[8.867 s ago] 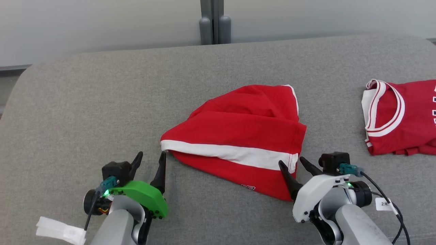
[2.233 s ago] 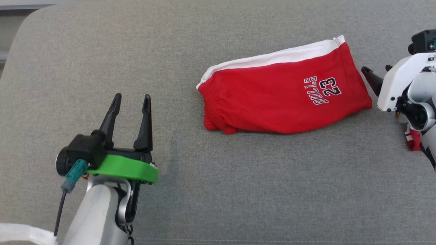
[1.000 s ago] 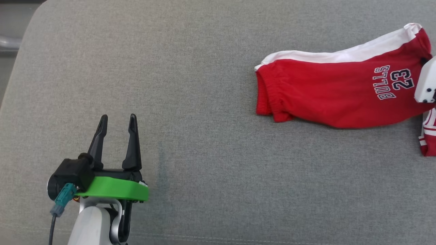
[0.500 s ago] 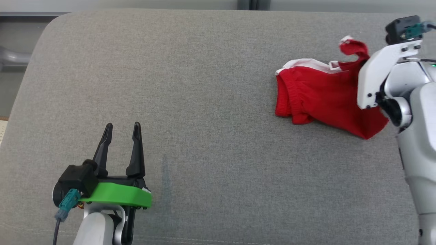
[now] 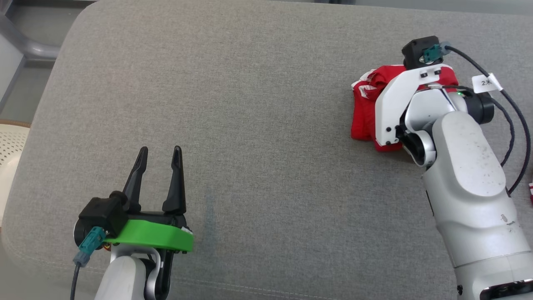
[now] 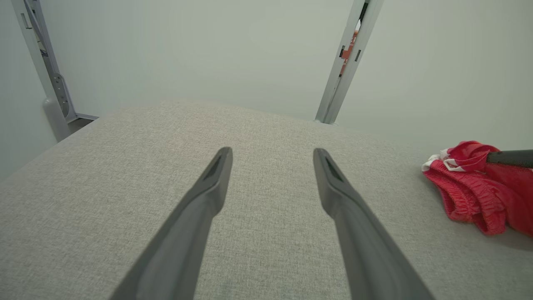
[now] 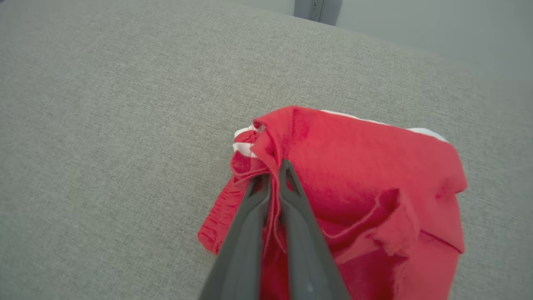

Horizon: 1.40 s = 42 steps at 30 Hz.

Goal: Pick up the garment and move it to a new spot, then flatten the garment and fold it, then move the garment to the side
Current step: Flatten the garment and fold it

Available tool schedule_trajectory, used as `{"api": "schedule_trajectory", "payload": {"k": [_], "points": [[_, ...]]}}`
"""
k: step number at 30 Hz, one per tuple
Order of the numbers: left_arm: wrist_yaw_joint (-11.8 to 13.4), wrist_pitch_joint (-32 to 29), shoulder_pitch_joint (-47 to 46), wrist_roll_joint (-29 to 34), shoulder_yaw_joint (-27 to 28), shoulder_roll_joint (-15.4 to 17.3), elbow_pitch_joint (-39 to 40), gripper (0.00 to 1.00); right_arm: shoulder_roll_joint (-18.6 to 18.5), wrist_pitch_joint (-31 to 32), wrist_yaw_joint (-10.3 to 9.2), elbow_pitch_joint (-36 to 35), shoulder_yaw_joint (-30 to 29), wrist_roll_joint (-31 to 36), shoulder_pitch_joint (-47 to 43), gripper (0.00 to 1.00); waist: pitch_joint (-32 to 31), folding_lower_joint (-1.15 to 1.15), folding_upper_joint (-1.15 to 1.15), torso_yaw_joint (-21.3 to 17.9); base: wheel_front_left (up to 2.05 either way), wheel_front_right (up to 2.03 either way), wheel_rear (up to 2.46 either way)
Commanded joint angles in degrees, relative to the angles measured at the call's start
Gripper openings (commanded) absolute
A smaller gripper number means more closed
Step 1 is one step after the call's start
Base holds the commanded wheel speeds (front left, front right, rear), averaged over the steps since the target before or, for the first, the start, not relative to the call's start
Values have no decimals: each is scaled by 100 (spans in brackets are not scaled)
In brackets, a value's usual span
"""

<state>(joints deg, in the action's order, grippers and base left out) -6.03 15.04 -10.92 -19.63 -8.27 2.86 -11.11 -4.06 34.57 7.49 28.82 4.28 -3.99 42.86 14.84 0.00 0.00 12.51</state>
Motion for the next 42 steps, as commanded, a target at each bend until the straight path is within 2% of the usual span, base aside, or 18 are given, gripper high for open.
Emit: {"api": "schedule_trajectory", "payload": {"k": [1, 2, 7, 10, 12, 17, 22, 23, 25, 32, 36, 42], "points": [[27, 16, -80, -20, -2, 10, -10, 100, 38, -49, 0, 94, 44, -24, 43, 43, 8, 0, 0, 41, 0, 0, 0], [30, 16, -71, -20, 1, 10, -16, 100, 54, -80, 0, 149, 66, -78, 47, 100, -2, 0, 0, 49, 0, 0, 0], [39, 16, 38, 34, 41, 10, -31, 100, 96, -68, 0, 21, 297, -700, -70, 100, -122, 0, 0, 16, 0, 0, 0], [39, 16, 118, 91, 92, 10, -34, 100, 105, -22, 0, -438, 354, -1538, -176, 100, -229, 0, 0, -63, 0, 0, 0], [30, 16, 147, 88, 127, 10, -18, 100, 59, -82, 0, -804, 264, -1810, -235, 100, -277, 0, 0, -129, 0, 0, 0], [4, 16, 202, 118, 124, 10, -31, 100, -399, -289, 1, -1100, -281, -1467, -459, 100, -335, 0, 0, -262, 0, 0, 0], [-22, 16, 152, 123, 43, 10, -54, 100, -731, -888, 1, -843, -614, -912, -773, 100, -309, 0, 0, -302, 0, 0, 0], [-26, 16, 136, 118, 37, 10, -54, 100, -756, -1042, 1, -772, -627, -836, -813, 87, -294, 0, 0, -304, 0, 0, 0], [-38, 16, 84, 105, 23, 10, -47, 100, -835, -1446, 1, -600, -542, -635, -885, 0, -234, 0, 0, -296, 0, 0, 0], [-55, 16, -98, 90, 9, 9, -17, 100, -637, -2757, 0, 284, 141, -313, -952, 0, 33, 0, 0, -216, 0, 0, 0], [-60, 16, -148, 97, 44, 9, -25, 100, -281, -3057, 1, 836, 660, -356, -1004, 0, 99, 0, 0, -188, 0, 0, 0], [-59, 16, -153, 94, 81, 9, -24, 100, 33, -3337, 11, 1404, 1223, -557, -1039, 0, 99, 0, 0, -190, 0, 0, 0]]}}
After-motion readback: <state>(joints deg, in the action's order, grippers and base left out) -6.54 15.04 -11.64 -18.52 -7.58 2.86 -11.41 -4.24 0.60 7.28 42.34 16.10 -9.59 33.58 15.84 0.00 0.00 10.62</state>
